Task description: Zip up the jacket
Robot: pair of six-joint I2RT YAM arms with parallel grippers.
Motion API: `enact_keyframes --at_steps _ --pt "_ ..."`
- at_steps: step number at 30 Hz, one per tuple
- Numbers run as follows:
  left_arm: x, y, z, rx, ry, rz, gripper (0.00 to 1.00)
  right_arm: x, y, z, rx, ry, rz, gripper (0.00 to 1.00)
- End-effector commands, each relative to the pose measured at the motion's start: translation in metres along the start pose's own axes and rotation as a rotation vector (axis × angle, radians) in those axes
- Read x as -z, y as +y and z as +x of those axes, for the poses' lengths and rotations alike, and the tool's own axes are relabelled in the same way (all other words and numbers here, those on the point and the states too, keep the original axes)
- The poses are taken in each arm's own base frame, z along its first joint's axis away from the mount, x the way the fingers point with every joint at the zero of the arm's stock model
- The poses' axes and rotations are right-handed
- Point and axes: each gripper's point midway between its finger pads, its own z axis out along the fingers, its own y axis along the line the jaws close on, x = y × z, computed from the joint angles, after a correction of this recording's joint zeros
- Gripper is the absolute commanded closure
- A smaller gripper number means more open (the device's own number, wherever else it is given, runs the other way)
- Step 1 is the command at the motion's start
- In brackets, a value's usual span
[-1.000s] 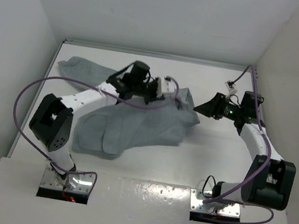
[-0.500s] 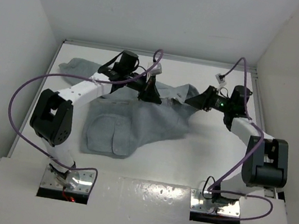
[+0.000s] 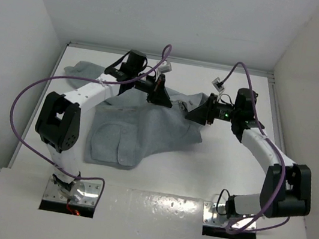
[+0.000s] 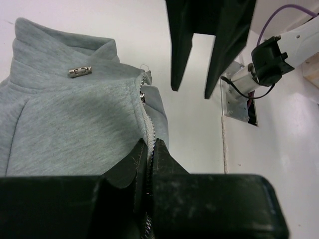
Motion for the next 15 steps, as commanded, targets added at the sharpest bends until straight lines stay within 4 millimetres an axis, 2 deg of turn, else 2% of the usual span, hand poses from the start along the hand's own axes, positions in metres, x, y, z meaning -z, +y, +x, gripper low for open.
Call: enact_keyframes --at_steps 1,4,5,7,9,11,14,15 --pt "0.008 -0.005 -0.033 -0.070 -0.057 0.013 1.00 -0.001 0.006 0.013 0.131 0.069 0.035 0.64" --pt "0.010 -0.007 -0.035 -0.078 -0.061 0.013 1.00 -0.008 0.011 0.004 0.148 0.066 0.013 0.62" --pt "0.010 -0.009 -0.035 -0.079 -0.061 0.022 1.00 -0.012 0.007 0.007 0.132 0.077 0.017 0.60" --pt "0.010 -0.012 -0.035 -0.070 -0.062 0.035 1.00 -0.016 0.005 0.002 0.151 0.075 0.025 0.54" --pt "0.011 -0.014 -0.038 -0.078 -0.066 0.034 1.00 -0.019 -0.010 0.003 0.140 0.076 0.071 0.48" --pt "0.013 -0.018 -0.041 -0.087 -0.070 0.043 1.00 -0.022 -0.024 -0.001 0.147 0.058 0.111 0.47" --pt "0.014 -0.021 -0.043 -0.104 -0.074 0.042 1.00 -0.025 -0.036 -0.019 0.196 0.008 0.155 0.44" --pt "0.015 -0.023 -0.042 -0.104 -0.074 0.042 1.00 -0.025 -0.037 -0.017 0.191 0.011 0.155 0.44"
